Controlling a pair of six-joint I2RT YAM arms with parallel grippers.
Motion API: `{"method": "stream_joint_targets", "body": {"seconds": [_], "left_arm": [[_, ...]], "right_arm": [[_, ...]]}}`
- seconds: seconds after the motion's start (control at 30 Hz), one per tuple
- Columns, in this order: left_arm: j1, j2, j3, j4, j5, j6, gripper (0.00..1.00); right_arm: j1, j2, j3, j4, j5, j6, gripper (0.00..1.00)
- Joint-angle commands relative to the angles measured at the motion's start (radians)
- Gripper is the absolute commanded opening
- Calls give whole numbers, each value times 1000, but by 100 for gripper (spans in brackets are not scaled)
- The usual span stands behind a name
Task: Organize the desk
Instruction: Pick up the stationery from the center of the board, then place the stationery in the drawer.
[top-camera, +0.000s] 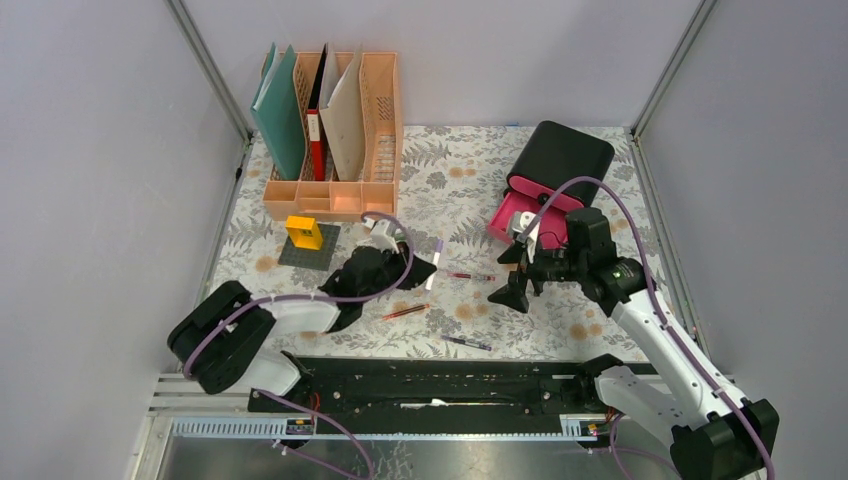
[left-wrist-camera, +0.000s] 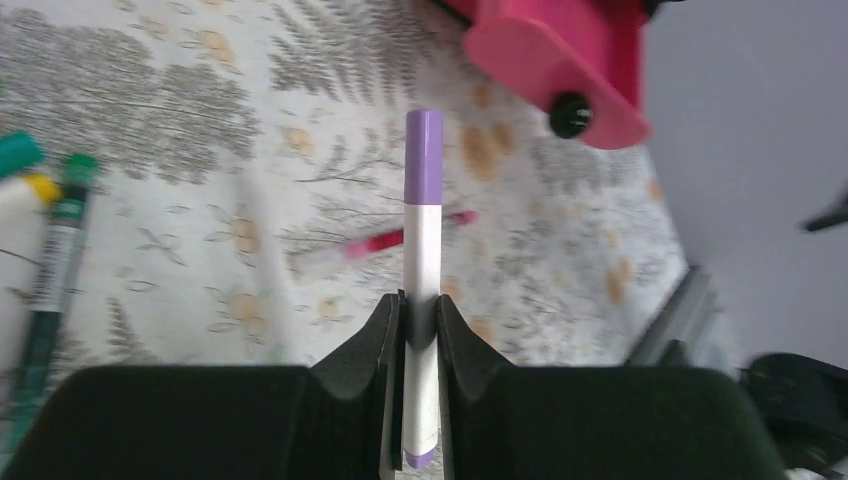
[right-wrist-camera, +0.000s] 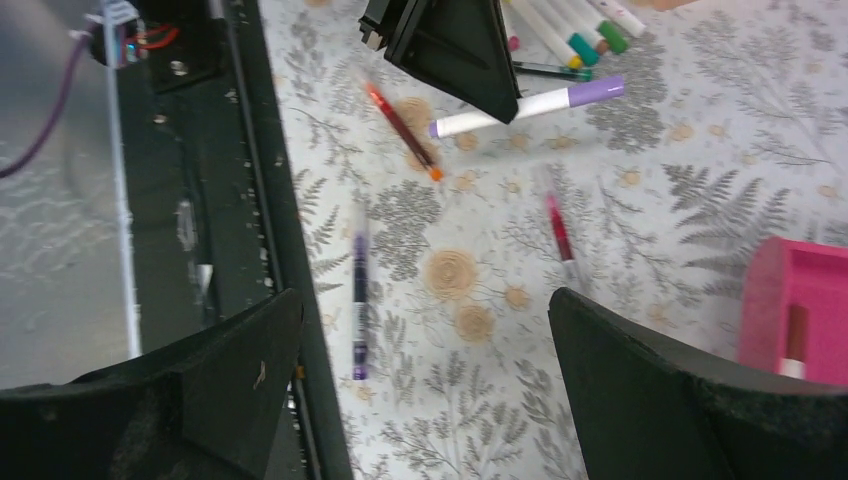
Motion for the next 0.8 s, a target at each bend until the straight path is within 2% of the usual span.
{"method": "stream_joint_targets", "body": {"seconds": [0.0,0.17,0.43,0.77], "left_arm": [[-51,-65,-109,404,31,-160,0],[-145,-80,-134,588,-46,-208,0],[-260,-26,-109,763,-195,-212,0],[-320,76,-34,850,-254,-211,0]], "right_arm": [[-2,25,19,41,-158,103,100],[-2,55,-17,157,-171,236,100],[-2,101,-81,362,-108,525,100],[-2,143,-116,499,-192,658,99]]}}
